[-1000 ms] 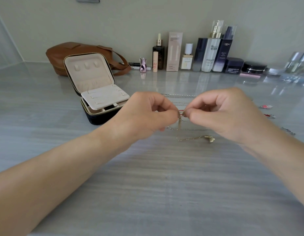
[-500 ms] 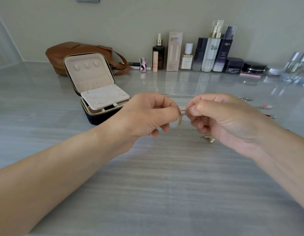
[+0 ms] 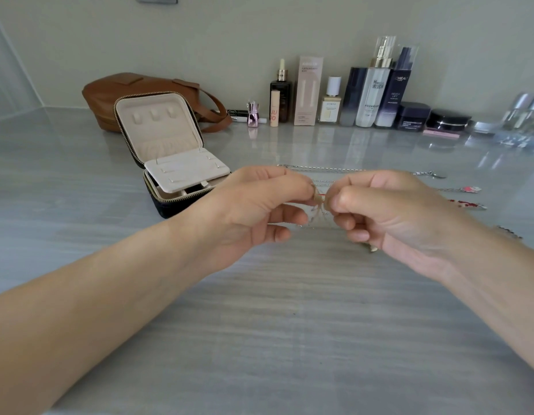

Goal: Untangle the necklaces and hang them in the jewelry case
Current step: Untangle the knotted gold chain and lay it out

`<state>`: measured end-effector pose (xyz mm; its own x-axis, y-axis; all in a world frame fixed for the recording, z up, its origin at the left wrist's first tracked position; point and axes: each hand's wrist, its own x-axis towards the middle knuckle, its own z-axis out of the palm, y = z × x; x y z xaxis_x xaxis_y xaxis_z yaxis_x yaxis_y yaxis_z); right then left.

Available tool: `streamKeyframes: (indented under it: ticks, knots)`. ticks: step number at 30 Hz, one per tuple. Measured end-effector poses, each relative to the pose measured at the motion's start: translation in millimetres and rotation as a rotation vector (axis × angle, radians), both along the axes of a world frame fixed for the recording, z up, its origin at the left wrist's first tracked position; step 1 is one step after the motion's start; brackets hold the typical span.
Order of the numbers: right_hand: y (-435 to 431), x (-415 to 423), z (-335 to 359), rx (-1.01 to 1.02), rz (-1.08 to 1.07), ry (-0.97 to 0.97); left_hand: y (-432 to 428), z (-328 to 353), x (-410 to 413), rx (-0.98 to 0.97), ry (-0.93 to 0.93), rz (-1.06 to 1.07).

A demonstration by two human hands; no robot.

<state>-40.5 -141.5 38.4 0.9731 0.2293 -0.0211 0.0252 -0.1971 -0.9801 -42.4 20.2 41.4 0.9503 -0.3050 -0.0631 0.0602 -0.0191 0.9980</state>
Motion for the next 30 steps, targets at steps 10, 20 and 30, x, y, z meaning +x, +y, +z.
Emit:
streamKeyframes:
  ticks: [10,20,30]
  knots:
    - [0.9,-1.3,0.1,-0.049,-0.033,-0.074,-1.3,-1.7,1.6,-0.108,0.026,0.035]
    - [0.1,-3.5,3.4,-0.062,-0.032,-0.094,-1.5,-4.9,4.4,-0.224,0.063,-0.001]
    - [1.0,-2.8,1.3,-0.055,-0.081,-0.236,-1.7,-6.0,3.9,-0.263,0.058,-0.052]
